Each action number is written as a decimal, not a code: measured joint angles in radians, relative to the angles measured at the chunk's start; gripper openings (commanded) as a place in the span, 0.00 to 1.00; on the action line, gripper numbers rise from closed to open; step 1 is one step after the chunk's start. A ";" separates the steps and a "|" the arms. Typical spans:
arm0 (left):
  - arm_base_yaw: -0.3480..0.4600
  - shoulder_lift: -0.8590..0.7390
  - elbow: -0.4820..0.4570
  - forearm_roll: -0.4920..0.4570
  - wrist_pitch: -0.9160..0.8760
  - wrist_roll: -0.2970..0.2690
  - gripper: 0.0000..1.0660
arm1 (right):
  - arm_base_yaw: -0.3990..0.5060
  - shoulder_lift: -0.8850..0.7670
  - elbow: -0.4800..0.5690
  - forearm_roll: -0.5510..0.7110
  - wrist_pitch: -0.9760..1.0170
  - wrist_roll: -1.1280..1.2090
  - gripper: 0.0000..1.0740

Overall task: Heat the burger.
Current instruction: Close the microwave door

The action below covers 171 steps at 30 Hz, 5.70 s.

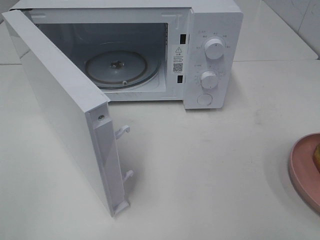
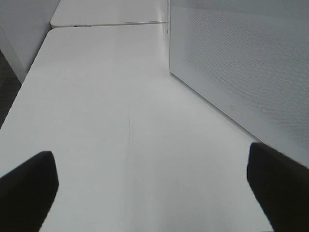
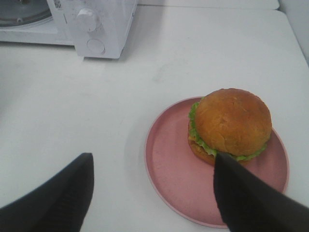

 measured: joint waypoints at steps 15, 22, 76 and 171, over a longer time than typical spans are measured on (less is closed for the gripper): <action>0.000 0.000 0.000 0.000 0.000 0.000 0.94 | -0.054 -0.017 0.000 0.007 0.002 0.000 0.66; 0.000 0.000 0.000 0.000 0.000 0.000 0.94 | -0.054 -0.017 0.000 0.007 0.002 0.000 0.72; 0.000 0.141 -0.024 -0.014 -0.191 0.000 0.30 | -0.054 -0.017 0.000 0.007 0.002 0.000 0.69; -0.771 1.723 -0.111 -0.305 -1.853 0.069 0.00 | -0.054 -0.017 0.000 0.007 0.002 0.001 0.69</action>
